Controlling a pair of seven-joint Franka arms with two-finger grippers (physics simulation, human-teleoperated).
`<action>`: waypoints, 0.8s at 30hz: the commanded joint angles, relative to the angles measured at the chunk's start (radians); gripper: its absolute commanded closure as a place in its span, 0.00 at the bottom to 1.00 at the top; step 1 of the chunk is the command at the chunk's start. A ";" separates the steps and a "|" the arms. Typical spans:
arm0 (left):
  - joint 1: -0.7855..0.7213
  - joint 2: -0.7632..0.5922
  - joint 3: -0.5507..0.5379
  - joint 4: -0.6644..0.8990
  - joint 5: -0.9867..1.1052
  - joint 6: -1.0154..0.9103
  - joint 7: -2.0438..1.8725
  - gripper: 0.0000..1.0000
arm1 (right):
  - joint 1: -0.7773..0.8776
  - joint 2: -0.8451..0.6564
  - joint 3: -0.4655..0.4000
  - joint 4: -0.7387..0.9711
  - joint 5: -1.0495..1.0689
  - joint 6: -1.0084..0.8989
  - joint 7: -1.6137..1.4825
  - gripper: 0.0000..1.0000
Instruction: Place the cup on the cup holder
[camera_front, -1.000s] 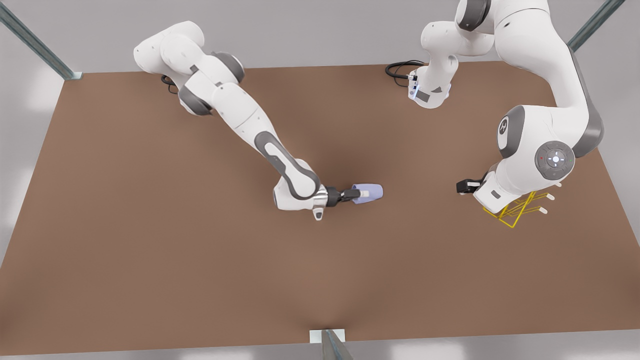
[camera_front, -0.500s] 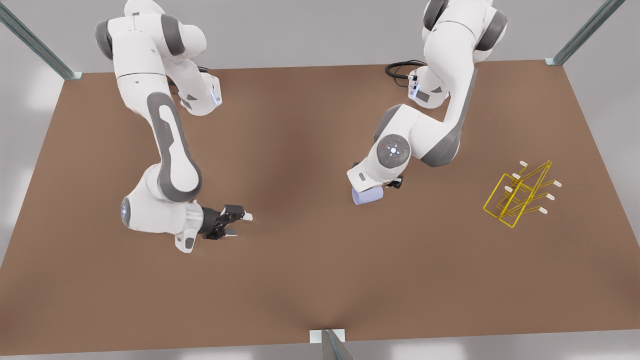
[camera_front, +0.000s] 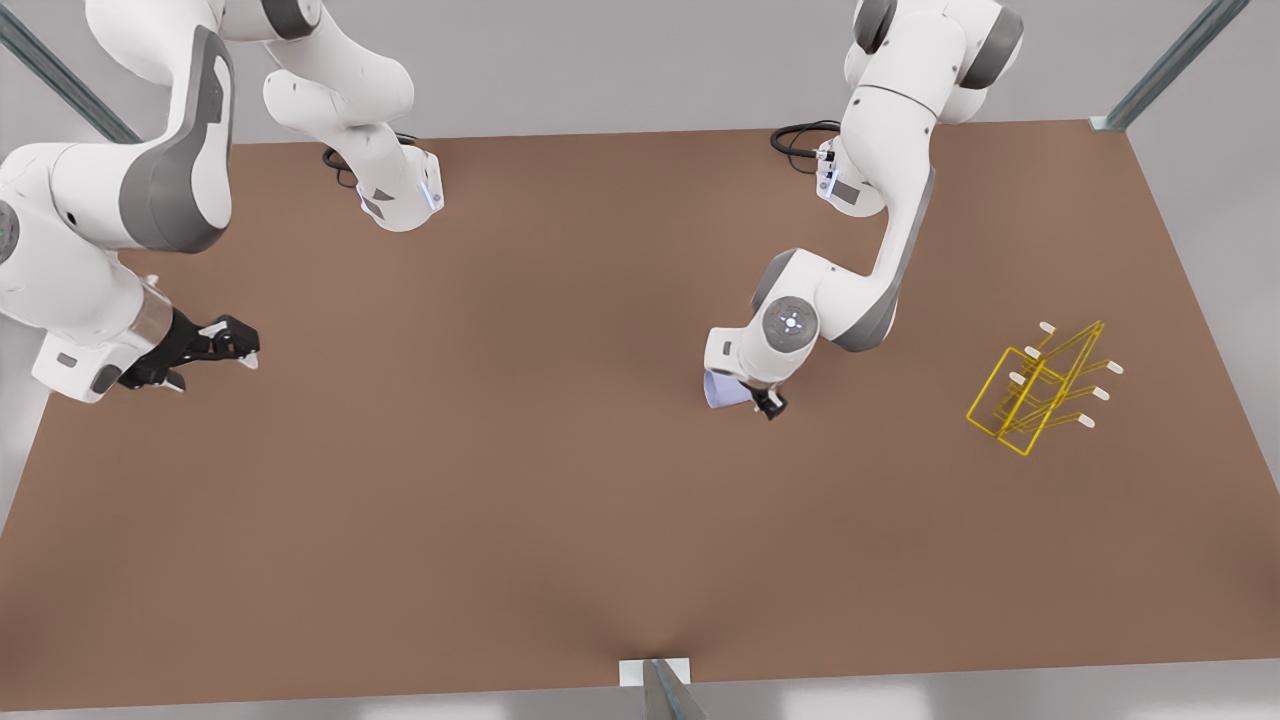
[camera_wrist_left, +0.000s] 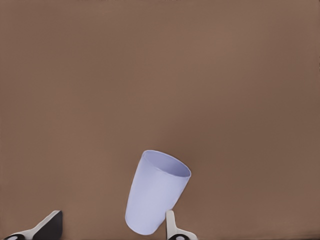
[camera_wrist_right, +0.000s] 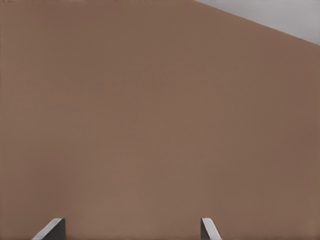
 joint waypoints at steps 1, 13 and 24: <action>0.000 -0.001 0.001 -0.003 0.000 0.069 0.653 0.00 | 0.003 0.012 0.001 0.003 -0.007 0.072 0.208 0.00; -0.004 0.001 0.013 -0.118 -0.001 0.136 0.694 0.00 | 0.009 0.010 -0.027 0.012 -0.017 0.037 0.205 0.00; -0.009 0.042 0.005 -0.149 -0.061 0.184 0.643 0.00 | -0.008 0.015 -0.048 0.023 -0.011 0.037 0.209 0.00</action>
